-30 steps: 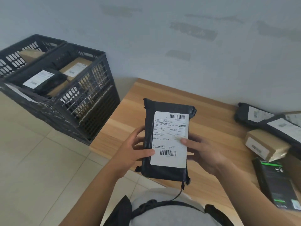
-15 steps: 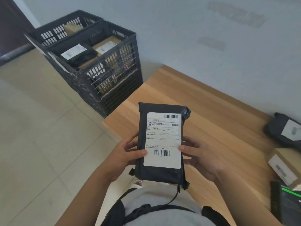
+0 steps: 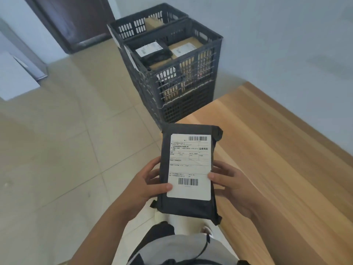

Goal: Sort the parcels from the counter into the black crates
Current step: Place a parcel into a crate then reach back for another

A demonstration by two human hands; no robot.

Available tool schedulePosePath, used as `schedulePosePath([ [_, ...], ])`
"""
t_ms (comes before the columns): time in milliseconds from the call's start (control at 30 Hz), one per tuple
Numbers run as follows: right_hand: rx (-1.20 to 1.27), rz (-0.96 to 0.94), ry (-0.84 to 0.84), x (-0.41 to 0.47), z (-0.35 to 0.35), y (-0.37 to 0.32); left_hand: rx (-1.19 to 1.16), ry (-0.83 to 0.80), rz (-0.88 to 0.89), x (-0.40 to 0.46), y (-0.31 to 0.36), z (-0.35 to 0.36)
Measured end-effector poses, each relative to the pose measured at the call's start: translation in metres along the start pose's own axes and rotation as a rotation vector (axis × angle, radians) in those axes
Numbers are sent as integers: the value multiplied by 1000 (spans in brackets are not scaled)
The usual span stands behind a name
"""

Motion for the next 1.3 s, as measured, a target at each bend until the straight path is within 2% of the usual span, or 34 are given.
schedulePosePath([
  [333,-160,-95,38,60,62,-34,-112,30,131,-5,14,-83],
  [667,-187,-143,-11,147,139,-50,38,11,212,-16,47,-196],
  [933,-186,-171,-46,206,173,-61,79,-34,300,-8,67,-265],
  [1133,-199,-145,-54,292,179,-85,88,8,287,33,89,-330],
  [1300,-183,-93,-93,389,186,-123,122,66,222,74,134,-399],
])
Point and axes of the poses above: each hand's wrist, its own x-axis towards the middle knuckle, its own z-axis out of the palm, y = z × x, the point moved 4 cm from there along x, towards the middle knuckle, and after that the axes turned 13 degrees about -y, right-handed, at the moved point
